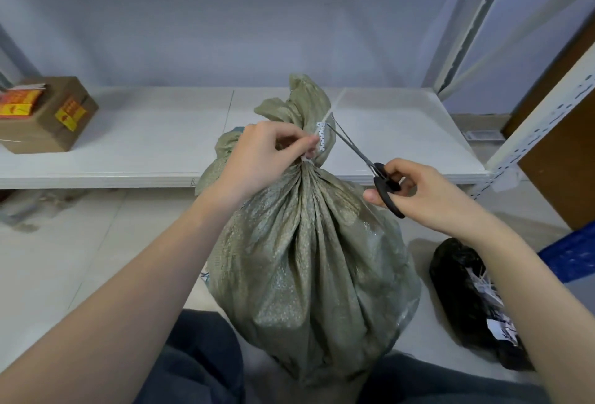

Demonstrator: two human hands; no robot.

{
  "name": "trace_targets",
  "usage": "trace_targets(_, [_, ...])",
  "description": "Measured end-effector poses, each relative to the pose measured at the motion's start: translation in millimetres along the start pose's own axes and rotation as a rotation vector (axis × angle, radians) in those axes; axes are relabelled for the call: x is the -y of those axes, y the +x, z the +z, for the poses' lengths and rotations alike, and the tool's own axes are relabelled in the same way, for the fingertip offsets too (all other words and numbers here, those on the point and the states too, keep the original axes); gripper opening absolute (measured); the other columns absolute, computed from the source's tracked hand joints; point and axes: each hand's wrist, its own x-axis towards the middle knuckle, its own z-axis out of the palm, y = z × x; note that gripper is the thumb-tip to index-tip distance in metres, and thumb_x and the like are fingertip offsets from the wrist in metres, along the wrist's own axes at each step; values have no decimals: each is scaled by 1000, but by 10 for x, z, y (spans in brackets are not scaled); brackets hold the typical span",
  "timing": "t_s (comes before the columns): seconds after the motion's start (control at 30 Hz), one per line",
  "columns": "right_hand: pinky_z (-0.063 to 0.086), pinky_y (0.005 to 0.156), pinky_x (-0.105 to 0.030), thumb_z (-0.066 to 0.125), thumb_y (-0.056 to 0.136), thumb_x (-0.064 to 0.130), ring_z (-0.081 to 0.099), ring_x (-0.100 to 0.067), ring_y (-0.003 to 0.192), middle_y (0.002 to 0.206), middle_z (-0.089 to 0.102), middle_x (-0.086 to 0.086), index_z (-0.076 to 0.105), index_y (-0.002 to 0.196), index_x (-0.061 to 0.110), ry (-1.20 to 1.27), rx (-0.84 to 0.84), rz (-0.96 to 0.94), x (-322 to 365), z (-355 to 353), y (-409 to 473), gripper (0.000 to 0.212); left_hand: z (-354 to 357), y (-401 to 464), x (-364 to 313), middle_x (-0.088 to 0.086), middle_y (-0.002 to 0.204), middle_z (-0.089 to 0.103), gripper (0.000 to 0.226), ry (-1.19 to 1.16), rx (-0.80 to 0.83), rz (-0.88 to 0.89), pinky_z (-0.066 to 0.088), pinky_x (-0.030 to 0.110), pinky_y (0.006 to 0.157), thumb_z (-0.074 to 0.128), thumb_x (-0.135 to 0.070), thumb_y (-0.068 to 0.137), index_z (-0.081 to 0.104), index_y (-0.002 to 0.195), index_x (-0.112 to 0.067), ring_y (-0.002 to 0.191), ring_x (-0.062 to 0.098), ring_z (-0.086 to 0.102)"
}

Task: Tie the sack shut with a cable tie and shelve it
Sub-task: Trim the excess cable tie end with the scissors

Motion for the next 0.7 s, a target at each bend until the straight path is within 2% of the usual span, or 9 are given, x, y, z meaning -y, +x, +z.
trace_targets(0.07, [31,46,-10,71,71,43,38,-1,44,57,44,9,59,85,9,-22,32,4,-18,2,3,39,-25,21,37,-13,69,71,17,-38,-16,-20,46,17,66,65,-33,87,71,71,-34,65,0,63])
trace_targets(0.13, [29,44,-9,71,73,39,37,-1,42,56,42,8,59,88,5,-32,57,27,-35,-9,0,40,-41,50,56,-8,77,73,6,-159,-26,-55,50,23,75,71,-26,83,73,81,-30,70,2,64])
trace_targets(0.2, [28,43,-9,72,72,42,37,0,40,48,42,12,59,88,4,-65,71,42,-55,2,6,43,-66,56,59,-1,83,74,12,-264,-27,-82,52,26,80,74,-18,79,73,88,-26,74,4,65])
trace_targets(0.3, [28,44,-13,69,70,52,38,-1,40,40,42,16,58,85,7,-162,64,49,-89,12,14,48,-75,63,49,2,84,75,10,-284,-45,-86,53,24,77,77,-16,76,73,80,-24,73,4,66])
trace_targets(0.43, [25,46,-18,65,72,57,37,-8,50,53,39,8,58,84,7,-302,49,53,-70,24,-1,52,-93,67,18,-5,76,73,7,-262,-68,-99,52,17,71,79,-18,74,73,75,-21,69,1,65])
trace_targets(0.53, [28,52,-27,64,70,60,39,-13,54,56,44,5,56,79,9,-349,20,22,-65,37,-2,53,-116,52,-29,-8,70,71,6,-228,-85,-86,46,9,63,78,-19,75,73,73,-18,61,-5,62])
trace_targets(0.7, [34,57,-32,67,61,65,47,-18,60,59,50,3,44,62,24,-383,-6,-57,-57,31,-8,47,-147,26,-121,-9,66,71,9,-140,-72,-62,50,11,66,78,-21,76,74,74,-13,62,-1,65])
